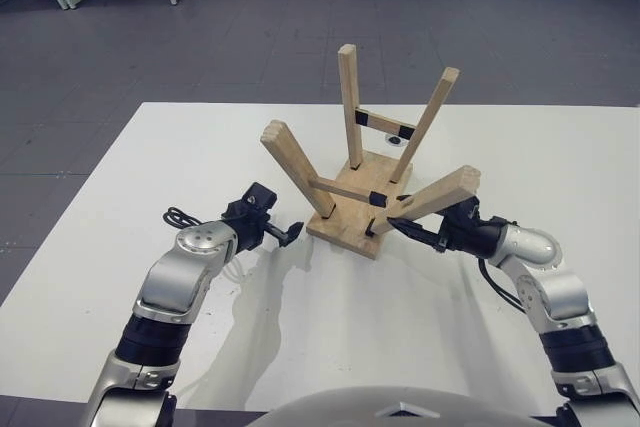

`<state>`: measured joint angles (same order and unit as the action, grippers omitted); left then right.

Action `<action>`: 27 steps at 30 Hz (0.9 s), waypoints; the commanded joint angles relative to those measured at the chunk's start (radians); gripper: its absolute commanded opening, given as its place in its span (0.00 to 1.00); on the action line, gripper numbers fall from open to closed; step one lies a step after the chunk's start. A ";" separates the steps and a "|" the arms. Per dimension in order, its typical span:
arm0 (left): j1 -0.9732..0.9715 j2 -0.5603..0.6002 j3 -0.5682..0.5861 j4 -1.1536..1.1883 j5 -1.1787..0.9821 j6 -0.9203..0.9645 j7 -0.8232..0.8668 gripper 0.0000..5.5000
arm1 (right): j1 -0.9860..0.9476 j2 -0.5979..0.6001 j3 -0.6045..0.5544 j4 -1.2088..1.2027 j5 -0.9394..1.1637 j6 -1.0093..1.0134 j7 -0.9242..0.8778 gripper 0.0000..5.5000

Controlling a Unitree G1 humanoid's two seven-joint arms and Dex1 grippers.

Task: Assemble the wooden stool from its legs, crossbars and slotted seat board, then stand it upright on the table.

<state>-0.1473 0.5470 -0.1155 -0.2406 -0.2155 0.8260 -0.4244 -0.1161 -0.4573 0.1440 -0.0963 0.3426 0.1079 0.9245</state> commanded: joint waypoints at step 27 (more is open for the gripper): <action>0.031 -0.009 0.037 -0.095 0.003 0.060 0.006 1.00 | -0.094 -0.114 0.230 0.137 -0.171 0.429 -0.118 0.37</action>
<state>-0.1270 0.5075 -0.1047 -0.2951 -0.2132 0.8610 -0.4107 -0.3371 -0.5549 0.2987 -0.0827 0.2688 0.4108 0.8534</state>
